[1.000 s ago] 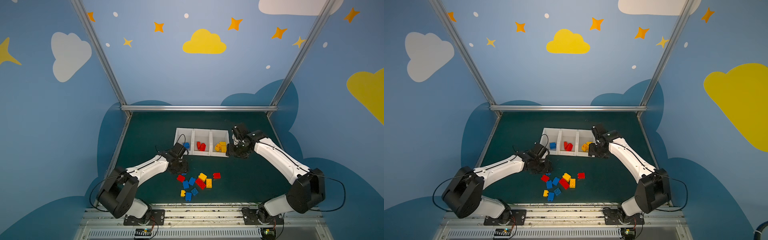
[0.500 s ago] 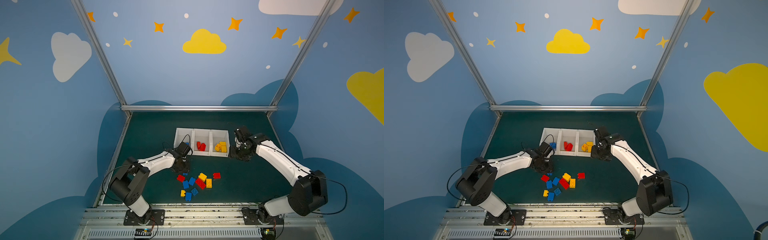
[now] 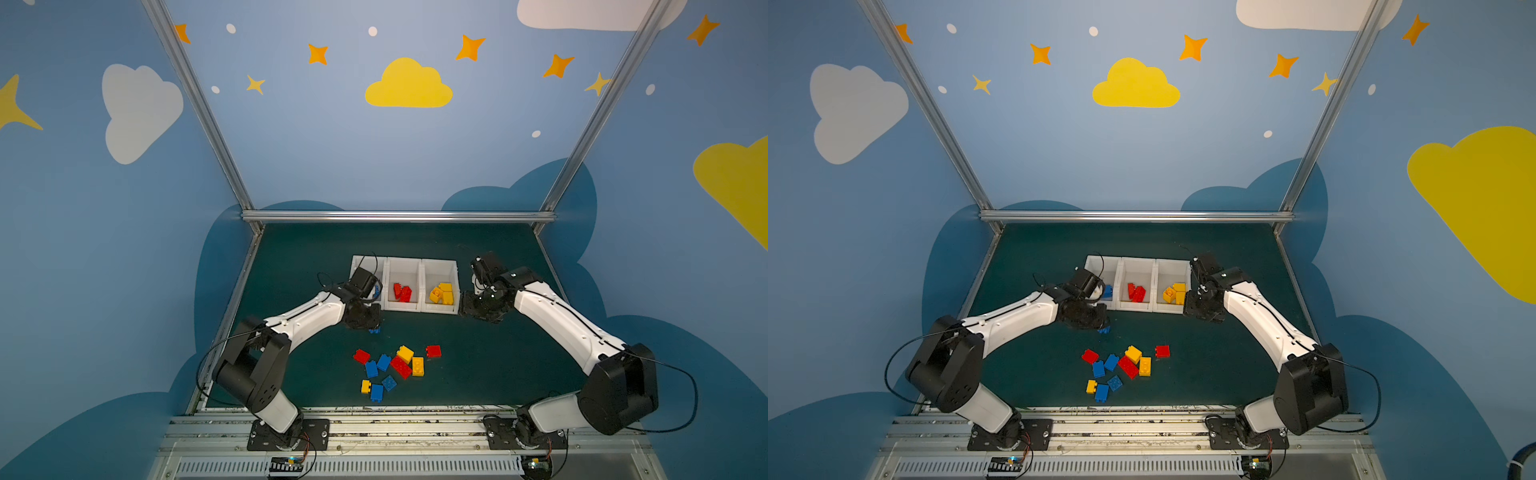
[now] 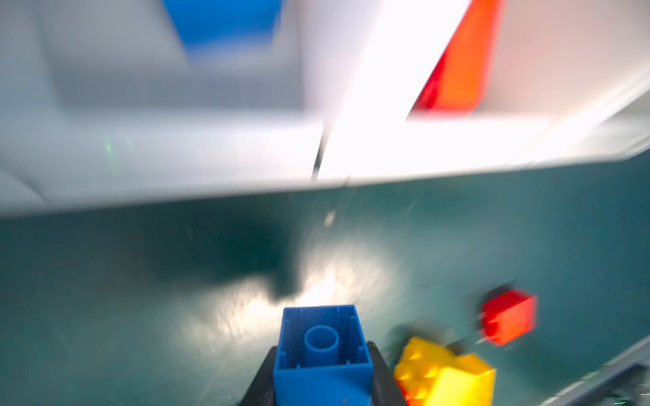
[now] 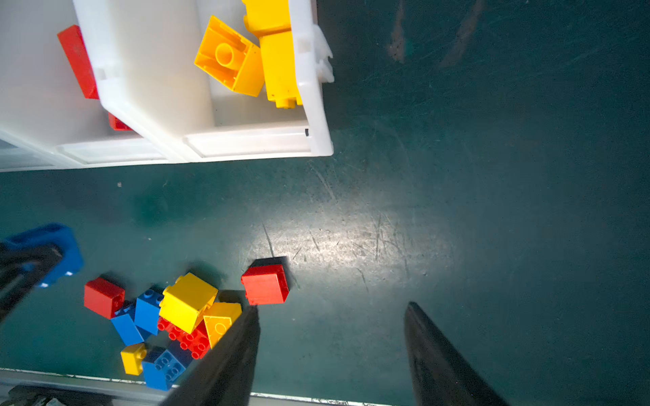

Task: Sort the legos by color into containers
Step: 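Carry the blue brick with the left gripper into the blue compartment, release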

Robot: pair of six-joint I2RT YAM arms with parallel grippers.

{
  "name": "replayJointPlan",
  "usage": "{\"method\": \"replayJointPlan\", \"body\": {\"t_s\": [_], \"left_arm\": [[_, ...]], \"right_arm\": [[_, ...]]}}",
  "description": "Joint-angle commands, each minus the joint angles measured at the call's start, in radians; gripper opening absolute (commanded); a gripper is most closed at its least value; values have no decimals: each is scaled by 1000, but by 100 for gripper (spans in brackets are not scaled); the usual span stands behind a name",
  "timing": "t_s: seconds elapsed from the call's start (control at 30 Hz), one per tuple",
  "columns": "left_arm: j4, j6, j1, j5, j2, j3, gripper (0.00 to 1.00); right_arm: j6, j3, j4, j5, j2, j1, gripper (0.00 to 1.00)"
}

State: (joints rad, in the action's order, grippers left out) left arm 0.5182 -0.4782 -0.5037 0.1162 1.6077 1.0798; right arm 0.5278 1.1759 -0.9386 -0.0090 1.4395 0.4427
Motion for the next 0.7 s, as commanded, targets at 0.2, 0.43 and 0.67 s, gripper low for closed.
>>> {"method": "replayJointPlan", "body": {"t_s": [0.2, 0.43, 0.67], "left_arm": [[82, 152, 148, 42, 169, 310, 33], [88, 159, 167, 32, 281, 394, 33], [106, 172, 169, -19, 287, 412, 39]], "right_arm": [[10, 19, -32, 11, -27, -6, 65], [20, 18, -34, -8, -14, -6, 65], [17, 22, -36, -1, -8, -7, 65]]}}
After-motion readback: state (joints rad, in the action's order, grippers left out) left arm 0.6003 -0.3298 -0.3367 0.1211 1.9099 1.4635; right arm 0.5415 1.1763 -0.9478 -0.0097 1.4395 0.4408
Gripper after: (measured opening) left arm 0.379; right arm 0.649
